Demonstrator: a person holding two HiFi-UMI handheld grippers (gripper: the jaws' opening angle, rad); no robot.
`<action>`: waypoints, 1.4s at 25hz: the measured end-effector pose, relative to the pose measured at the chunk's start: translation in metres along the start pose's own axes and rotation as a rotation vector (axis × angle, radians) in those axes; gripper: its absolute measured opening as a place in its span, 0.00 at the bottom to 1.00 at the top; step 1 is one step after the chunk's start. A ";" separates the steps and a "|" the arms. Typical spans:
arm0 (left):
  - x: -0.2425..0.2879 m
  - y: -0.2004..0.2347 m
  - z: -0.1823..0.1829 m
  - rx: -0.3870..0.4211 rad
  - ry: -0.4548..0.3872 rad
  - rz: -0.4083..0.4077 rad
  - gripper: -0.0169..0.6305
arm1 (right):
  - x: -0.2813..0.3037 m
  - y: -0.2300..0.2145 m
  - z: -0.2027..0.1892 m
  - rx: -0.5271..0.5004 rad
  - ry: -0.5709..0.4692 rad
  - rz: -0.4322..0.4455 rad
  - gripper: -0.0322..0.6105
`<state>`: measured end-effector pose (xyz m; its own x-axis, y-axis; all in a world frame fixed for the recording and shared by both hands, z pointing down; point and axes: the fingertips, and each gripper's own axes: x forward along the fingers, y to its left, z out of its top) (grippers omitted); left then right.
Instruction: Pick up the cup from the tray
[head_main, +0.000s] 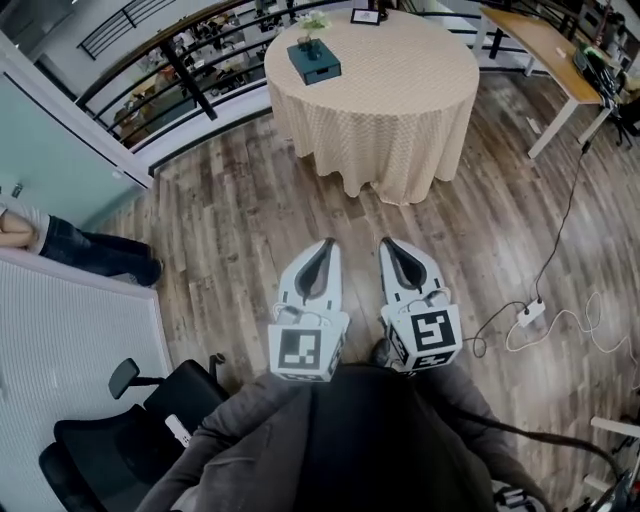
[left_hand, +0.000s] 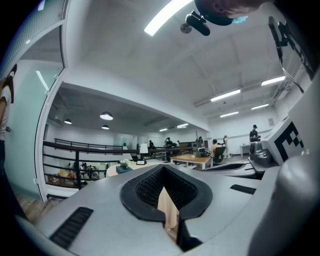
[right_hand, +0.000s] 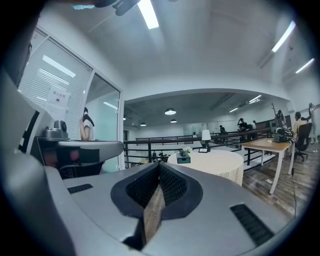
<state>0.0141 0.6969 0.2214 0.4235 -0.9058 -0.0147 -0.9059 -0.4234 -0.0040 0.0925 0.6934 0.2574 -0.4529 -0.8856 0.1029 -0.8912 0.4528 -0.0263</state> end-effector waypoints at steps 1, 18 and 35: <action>0.002 -0.007 -0.001 0.013 0.006 -0.008 0.03 | -0.003 -0.007 0.000 0.005 -0.003 -0.006 0.06; 0.016 -0.027 -0.036 -0.010 0.092 0.002 0.03 | -0.002 -0.030 -0.032 0.027 0.067 0.015 0.06; 0.107 0.084 -0.039 -0.047 0.087 -0.002 0.03 | 0.139 -0.029 -0.024 0.035 0.101 0.013 0.06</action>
<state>-0.0161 0.5637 0.2581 0.4259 -0.9019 0.0722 -0.9047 -0.4238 0.0427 0.0555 0.5597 0.2967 -0.4617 -0.8638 0.2015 -0.8862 0.4590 -0.0629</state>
